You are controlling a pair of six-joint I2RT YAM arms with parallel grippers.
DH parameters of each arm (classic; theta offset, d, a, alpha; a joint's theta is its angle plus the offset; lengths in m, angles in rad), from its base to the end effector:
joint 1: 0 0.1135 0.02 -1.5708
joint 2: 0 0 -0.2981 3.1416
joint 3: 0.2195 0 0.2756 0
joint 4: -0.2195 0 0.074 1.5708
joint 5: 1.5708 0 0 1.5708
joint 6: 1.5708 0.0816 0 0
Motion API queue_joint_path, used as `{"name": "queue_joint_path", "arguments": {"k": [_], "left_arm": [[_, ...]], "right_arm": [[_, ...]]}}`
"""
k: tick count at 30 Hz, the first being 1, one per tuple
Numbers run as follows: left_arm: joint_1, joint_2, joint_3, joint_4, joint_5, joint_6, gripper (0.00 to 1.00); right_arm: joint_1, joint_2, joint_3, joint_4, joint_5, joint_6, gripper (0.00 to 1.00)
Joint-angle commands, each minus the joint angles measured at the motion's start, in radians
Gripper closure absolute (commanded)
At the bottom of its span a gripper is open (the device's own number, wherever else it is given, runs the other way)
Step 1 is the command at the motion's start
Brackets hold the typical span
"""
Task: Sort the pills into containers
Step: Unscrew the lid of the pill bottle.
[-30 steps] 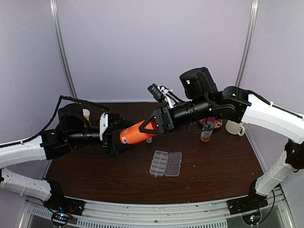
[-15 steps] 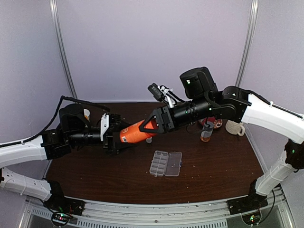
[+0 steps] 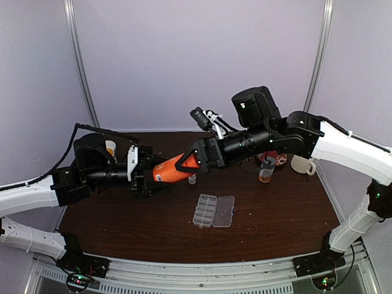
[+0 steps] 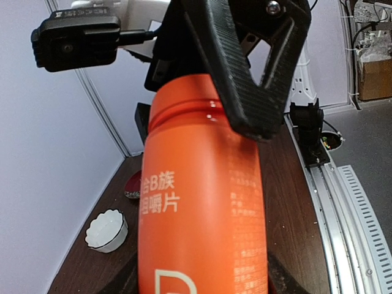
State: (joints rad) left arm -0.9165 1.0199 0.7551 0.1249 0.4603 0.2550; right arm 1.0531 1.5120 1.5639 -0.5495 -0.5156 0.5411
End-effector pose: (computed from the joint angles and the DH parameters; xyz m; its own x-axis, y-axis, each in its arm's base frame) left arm 0.1447 -0.2482 0.3345 0.1647 0.1566 -0.9738 0.9684 0.1620 0.1898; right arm 0.1607 0.3635 0.4158 -0.7023 -0.3277 -0.6320 -0.7101 0.2600 0.6543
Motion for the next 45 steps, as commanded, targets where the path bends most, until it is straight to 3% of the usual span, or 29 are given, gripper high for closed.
{"name": "queue_joint_path", "arguments": {"k": [1,4,9,25,27,35,40,45], "left_arm": [[-0.001,-0.033,-0.013,0.047,0.006,0.003,0.67],[-0.002,-0.045,-0.022,0.039,-0.006,0.004,0.67],[-0.001,-0.048,-0.022,0.028,-0.010,0.017,0.68],[-0.001,-0.041,-0.012,0.016,-0.008,0.013,0.75],[-0.001,-0.043,-0.011,0.041,0.018,-0.019,0.75],[-0.002,-0.006,0.045,0.004,0.122,-0.146,0.79],[-0.002,0.004,0.061,-0.002,0.219,-0.199,0.80],[-0.002,0.015,0.068,-0.014,0.270,-0.226,0.80]], "right_arm": [[-0.006,-0.040,0.020,0.000,0.012,-0.038,0.03],[-0.011,-0.053,0.018,-0.016,0.007,-0.049,0.07],[-0.013,-0.055,0.017,-0.032,-0.006,-0.059,0.25],[-0.013,-0.075,0.015,-0.055,-0.019,-0.108,0.52],[-0.013,-0.077,0.012,-0.054,-0.017,-0.134,0.62],[-0.012,-0.169,-0.112,0.094,0.019,-0.371,0.67],[-0.004,-0.267,-0.245,0.228,-0.029,-0.673,0.78],[-0.001,-0.298,-0.305,0.273,-0.026,-0.914,0.79]]}}
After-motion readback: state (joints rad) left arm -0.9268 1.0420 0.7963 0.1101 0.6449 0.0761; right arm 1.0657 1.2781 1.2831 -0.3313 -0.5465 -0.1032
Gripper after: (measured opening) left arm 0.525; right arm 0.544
